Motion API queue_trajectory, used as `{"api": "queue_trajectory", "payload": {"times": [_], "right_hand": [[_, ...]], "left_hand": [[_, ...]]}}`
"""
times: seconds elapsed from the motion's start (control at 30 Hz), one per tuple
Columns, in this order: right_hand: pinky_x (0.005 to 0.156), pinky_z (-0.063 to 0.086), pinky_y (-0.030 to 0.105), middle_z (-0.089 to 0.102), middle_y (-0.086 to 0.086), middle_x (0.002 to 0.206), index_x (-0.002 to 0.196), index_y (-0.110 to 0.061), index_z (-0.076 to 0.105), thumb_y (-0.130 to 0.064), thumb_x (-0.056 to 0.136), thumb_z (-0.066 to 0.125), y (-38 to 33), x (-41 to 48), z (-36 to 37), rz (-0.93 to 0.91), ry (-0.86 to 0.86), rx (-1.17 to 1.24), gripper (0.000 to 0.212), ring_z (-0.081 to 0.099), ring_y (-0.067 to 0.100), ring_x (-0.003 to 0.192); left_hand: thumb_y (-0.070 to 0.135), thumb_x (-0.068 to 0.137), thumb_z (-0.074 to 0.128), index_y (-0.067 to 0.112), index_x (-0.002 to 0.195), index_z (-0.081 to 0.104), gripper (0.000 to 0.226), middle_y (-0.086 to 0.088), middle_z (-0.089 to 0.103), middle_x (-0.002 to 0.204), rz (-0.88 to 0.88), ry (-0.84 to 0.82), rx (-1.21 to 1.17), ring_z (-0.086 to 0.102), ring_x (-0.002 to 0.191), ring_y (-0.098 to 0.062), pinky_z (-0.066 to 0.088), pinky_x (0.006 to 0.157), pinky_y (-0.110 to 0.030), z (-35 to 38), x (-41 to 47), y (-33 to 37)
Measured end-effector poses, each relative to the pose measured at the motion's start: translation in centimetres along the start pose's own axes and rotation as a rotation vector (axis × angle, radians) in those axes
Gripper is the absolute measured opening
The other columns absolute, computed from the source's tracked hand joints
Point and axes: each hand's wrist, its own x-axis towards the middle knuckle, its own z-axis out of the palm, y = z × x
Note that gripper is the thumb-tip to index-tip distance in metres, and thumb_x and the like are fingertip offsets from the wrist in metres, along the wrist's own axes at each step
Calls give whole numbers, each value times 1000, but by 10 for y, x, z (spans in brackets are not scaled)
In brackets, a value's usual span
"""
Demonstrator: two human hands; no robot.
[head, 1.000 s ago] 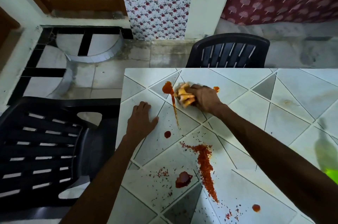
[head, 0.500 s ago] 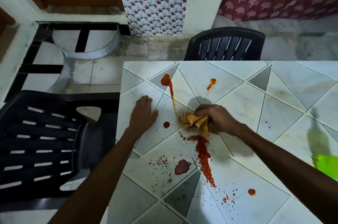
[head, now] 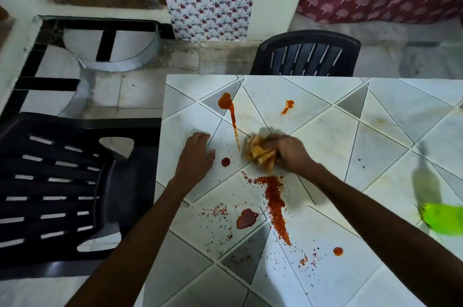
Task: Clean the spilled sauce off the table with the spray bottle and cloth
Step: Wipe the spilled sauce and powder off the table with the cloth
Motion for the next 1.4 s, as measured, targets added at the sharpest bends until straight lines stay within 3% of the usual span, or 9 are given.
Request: {"api": "queue_trajectory", "payload": {"times": [0.17,0.3,0.47,0.7,0.93,1.03,1.17,1.3,1.4], "right_hand": [[90,52,34,68,-6,124,119,-26,72,-5,79,67,-18,-24,1,-99,-223,-92,46,63,21,116],[88,57,40,72,0,114,111,-19,74,1,74,66,-21,17,-33,-69,-63,47,42,67,25,106],[93,50,40,70,6,125,122,-20,71,-17,84,67,-60,121,-54,-34,65,30,38,63,32,117],[87,50,40,68,4,120,117,-24,70,-30,86,64,-114,200,-16,-177,-75,-178,33,62,33,116],[94,47,35,68,8,122,122,-17,69,-15,97,57,-127,116,-5,-331,-207,-310,27,64,28,113],[80,52,35,70,3,122,114,-24,75,-9,87,68,-93,59,6,-416,-190,-259,32,66,30,102],[72,40,23,64,-11,129,117,-35,71,-14,86,66,-53,-2,17,-364,-297,-273,37,60,21,101],[89,48,31,67,-8,128,120,-30,71,-11,85,66,-43,-23,0,-279,-342,-263,41,62,20,115],[83,56,39,72,-2,117,112,-22,75,1,72,70,-47,-10,-19,-229,-191,-134,46,67,25,107]], "left_hand": [[30,93,63,7,140,46,55,-12,44,145,-57,44,24,41,134,-28,37,113,-44,-12,-19,-25],[31,92,65,4,141,44,60,-15,43,145,-83,33,63,40,133,-30,36,112,-44,-19,-37,-43],[29,90,67,2,139,46,60,-17,44,144,-97,52,77,40,133,-32,36,113,-45,-21,-58,-52],[28,92,63,2,138,47,55,-15,44,144,-114,95,62,38,135,-30,35,114,-44,-12,-80,-53],[23,93,63,1,141,45,55,-16,42,147,-106,105,54,35,138,-30,27,116,-36,-11,-89,-52],[23,92,64,0,137,49,53,-17,44,145,-97,105,63,37,136,-32,31,115,-40,-12,-88,-51],[28,93,57,2,133,53,48,-15,46,142,-62,109,56,41,132,-30,36,111,-41,-12,-91,-49],[27,93,54,1,129,58,44,-15,49,139,-73,83,-1,44,129,-29,32,108,-33,-11,-95,-44],[25,95,50,2,119,64,35,-16,55,130,-45,88,-58,50,121,-29,41,105,-35,-11,-103,-41]]}}
